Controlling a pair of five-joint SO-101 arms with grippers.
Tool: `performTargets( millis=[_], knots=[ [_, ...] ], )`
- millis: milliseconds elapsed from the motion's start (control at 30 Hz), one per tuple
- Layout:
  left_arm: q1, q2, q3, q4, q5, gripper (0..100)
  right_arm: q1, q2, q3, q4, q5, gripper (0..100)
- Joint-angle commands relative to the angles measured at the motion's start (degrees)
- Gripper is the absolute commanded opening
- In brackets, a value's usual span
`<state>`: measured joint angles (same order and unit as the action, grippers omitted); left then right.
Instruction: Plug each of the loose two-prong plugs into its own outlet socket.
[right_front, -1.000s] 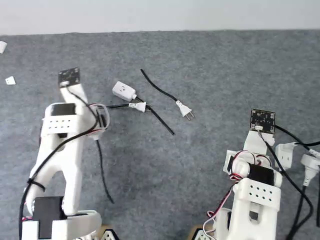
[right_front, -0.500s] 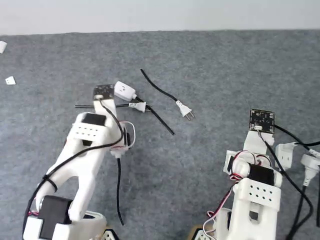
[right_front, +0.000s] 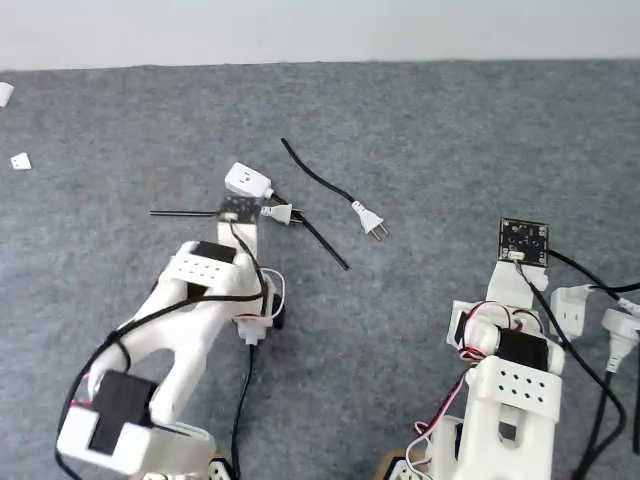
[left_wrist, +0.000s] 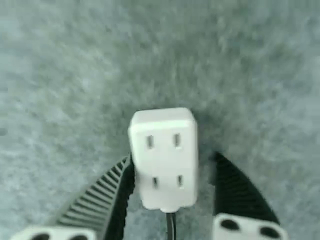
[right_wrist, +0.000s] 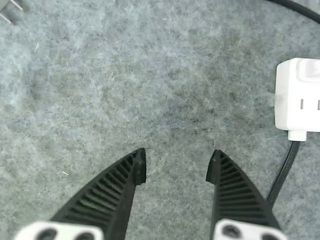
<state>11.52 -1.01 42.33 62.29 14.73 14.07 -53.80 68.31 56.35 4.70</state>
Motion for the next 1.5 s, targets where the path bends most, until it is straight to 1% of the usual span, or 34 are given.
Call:
performTargets(
  millis=[0, 200, 300, 400, 600, 667, 733, 833, 933, 1067, 1167, 1300, 1467],
  knots=[
    [0.6, 0.7, -2.1, -0.8, 0.1, 27, -0.1, -1.0, -0.8, -0.9, 0.8, 20.8],
    [-2.3, -4.9, -2.2, -0.5, 0.0, 27, -0.1, -1.0, -0.8, -0.9, 0.8, 20.8],
    [-3.4, -10.5, -1.6, 0.7, -2.5, 27, -0.3, -1.0, -0.7, -0.9, 0.8, 20.8],
    [-3.4, -16.9, 0.3, 1.9, -3.9, 27, -0.4, -1.0, -0.7, -1.0, 0.7, 20.8],
    [-3.4, -27.4, 5.6, 2.0, -4.0, 27, -0.4, -1.0, -0.7, -1.0, 1.2, 20.8],
    [-4.6, -29.9, 7.1, 1.9, -4.0, 27, -0.4, -0.8, -0.7, -1.0, 3.6, 20.8],
    [-7.8, -31.6, 7.9, 1.6, -4.0, 27, -0.5, -0.6, -1.0, -1.0, 6.2, 20.8],
    [-15.3, -32.7, 9.5, -1.6, -4.0, 27, -1.5, -0.6, -2.4, -1.0, 7.0, 20.8],
    [-20.5, -32.4, 14.1, -7.0, -4.2, 27, -5.4, -0.5, -4.7, -0.5, 8.5, 20.8],
    [-23.1, -32.7, 20.2, -12.0, -10.6, 27, -10.1, -0.4, -8.9, -0.5, 9.5, 20.8],
    [-24.4, -32.8, 23.2, -14.2, -12.7, 27, -13.2, 1.1, -12.8, -0.5, 9.5, 21.0],
    [-28.1, -32.4, 24.4, -17.1, -14.2, 27, -15.9, 9.6, -21.3, -0.5, 9.8, 21.1],
    [-30.7, -32.8, 25.5, -19.3, -14.4, 27, -17.7, 27.0, -35.4, -0.7, 14.9, 20.9]
  ],
)
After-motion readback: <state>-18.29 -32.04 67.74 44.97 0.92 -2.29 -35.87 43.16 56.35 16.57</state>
